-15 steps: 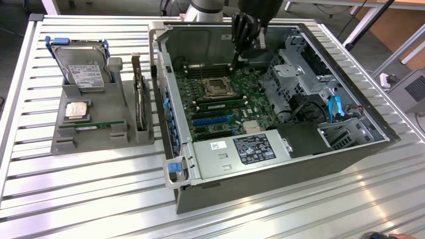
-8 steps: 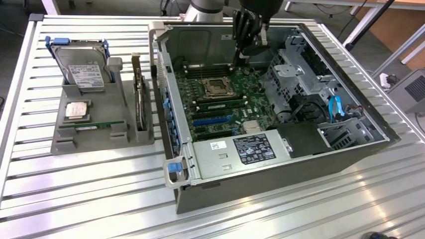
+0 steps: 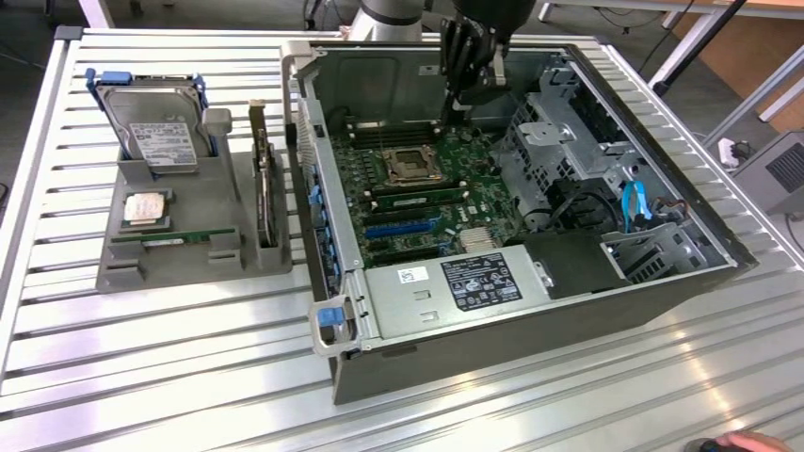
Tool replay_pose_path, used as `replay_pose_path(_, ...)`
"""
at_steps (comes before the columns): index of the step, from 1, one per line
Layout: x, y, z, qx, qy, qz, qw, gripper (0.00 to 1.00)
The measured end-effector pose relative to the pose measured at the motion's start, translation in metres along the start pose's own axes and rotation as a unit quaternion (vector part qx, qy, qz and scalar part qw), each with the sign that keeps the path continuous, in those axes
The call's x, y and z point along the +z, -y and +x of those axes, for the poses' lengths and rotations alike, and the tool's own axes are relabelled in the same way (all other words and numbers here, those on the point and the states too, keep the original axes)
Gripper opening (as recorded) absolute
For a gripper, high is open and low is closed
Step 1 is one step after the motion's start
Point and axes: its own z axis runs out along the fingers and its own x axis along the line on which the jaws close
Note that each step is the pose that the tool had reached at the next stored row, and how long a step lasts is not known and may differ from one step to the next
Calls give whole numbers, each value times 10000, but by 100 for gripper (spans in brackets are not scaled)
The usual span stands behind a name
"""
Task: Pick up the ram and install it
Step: 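Press down the ram until it locks into place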
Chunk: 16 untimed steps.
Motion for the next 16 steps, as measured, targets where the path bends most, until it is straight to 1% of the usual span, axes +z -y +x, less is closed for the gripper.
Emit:
replay_pose_path(3, 0, 0, 0, 38, 1, -3, 10000, 11)
replay_pose_path(5, 5, 0, 0, 324, 12, -21, 9995, 11)
replay_pose_path(6, 7, 0, 0, 564, 21, -37, 9984, 11)
replay_pose_path(7, 7, 1, -1, 679, 26, -45, 9977, 11)
replay_pose_path(8, 7, 1, 0, 902, 33, -60, 9959, 11)
replay_pose_path(10, 7, 0, -1, 1138, 41, -75, 9935, 11)
replay_pose_path(12, 7, 0, -1, 1377, 46, -90, 9904, 11)
replay_pose_path(13, 7, 0, -1, 1437, 47, -94, 9896, 11)
replay_pose_path(14, 7, 0, -1, 1573, 50, -103, 9875, 11)
replay_pose_path(15, 7, 1, 0, 1659, 52, -108, 9861, 11)
replay_pose_path(16, 7, 0, 0, 1823, 57, -119, 9831, 11)
